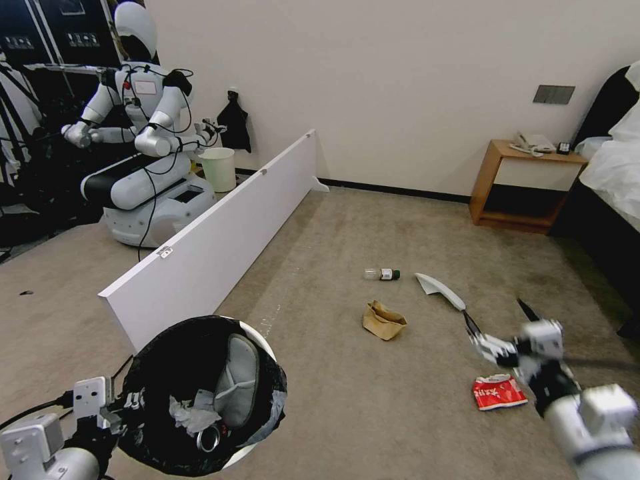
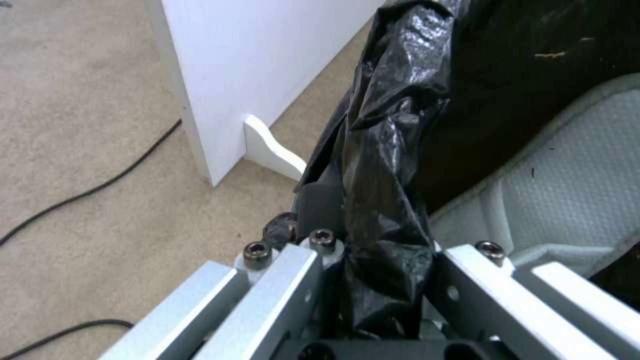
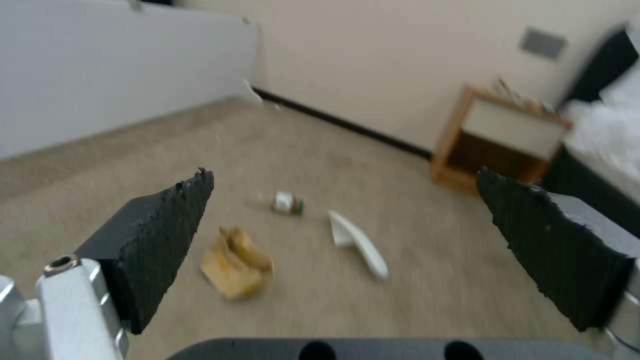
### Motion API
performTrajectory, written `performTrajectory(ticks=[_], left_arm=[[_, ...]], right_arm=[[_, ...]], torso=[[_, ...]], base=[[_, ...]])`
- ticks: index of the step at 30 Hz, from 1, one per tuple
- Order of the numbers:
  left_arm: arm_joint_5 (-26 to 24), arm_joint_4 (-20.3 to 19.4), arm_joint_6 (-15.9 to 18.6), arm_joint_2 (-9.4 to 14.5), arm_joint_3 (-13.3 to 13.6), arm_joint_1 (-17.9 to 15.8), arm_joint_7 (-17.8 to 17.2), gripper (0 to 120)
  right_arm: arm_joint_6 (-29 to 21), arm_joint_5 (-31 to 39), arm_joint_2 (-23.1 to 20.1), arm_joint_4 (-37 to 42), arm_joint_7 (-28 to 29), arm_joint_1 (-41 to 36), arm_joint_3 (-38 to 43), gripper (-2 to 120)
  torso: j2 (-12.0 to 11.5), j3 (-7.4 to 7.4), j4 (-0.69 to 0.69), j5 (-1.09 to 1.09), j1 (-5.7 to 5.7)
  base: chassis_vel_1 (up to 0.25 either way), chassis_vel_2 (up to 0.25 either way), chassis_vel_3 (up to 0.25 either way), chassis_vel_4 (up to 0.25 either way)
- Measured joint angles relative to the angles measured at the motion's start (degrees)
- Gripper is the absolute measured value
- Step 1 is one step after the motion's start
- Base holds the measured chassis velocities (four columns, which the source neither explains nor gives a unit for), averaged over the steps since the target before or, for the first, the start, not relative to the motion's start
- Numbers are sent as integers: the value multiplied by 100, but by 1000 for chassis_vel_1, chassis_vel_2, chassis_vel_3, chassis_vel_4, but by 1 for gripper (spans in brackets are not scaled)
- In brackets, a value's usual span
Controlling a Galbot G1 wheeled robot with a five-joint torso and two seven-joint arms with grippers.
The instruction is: Pick up the trash bin, then pick up the garbage from the floor and place it into the trash bin.
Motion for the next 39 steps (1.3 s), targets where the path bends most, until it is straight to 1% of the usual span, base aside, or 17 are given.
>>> performTrajectory(ticks=[1,2,3,6,9,13,15,18,21,24,28,39], left_arm=[[0,0,0,-18,6,19,6,2],[0,0,0,-40,9,27,10,2],[0,0,0,-40,9,27,10,2],[0,0,0,-89,9,36,16,2],[2,0,0,-100,10,46,16,2],[46,0,2,-147,31,119,29,2],[172,0,1,-129,-8,142,76,2],[194,0,0,-133,-11,142,80,2],[225,18,-6,-183,49,137,84,2],[256,32,-7,-206,78,134,83,2],[370,92,-22,-259,148,123,95,2],[515,120,-43,-295,223,102,101,2]], right_arm=[[1,-214,329,12,-28,-59,-12,100],[18,-318,518,11,-32,-72,-18,100],[18,-318,518,11,-32,-72,-18,100],[43,-448,754,-7,-13,-91,-38,100],[55,-481,809,-16,-2,-92,-42,100],[172,-550,1133,-76,149,-90,-98,100],[222,-547,1321,-172,261,-208,-122,100],[229,-544,1353,-219,278,-229,-125,100],[456,-519,1439,-366,225,-239,-121,100],[502,-560,1452,-389,211,-237,-132,100],[607,-700,1458,-429,55,-242,-180,100],[606,-713,1390,-529,3,-147,-203,100]], torso=[[0,0,3,-1,0],[0,0,4,-1,0],[0,0,4,-1,0],[0,0,3,-1,0],[0,0,3,-2,0],[0,0,3,-2,0],[0,0,1,-1,0],[0,0,1,-1,0],[0,1,1,0,0],[0,1,2,-1,0],[0,1,2,-1,0],[0,1,2,0,0]], base=[[0,0,0,0],[0,0,0,0],[0,0,0,0],[0,0,0,0],[0,0,0,0],[0,0,0,0],[0,0,0,0],[0,0,0,0],[0,0,0,0],[0,0,0,0],[0,0,0,0],[0,0,0,0]])
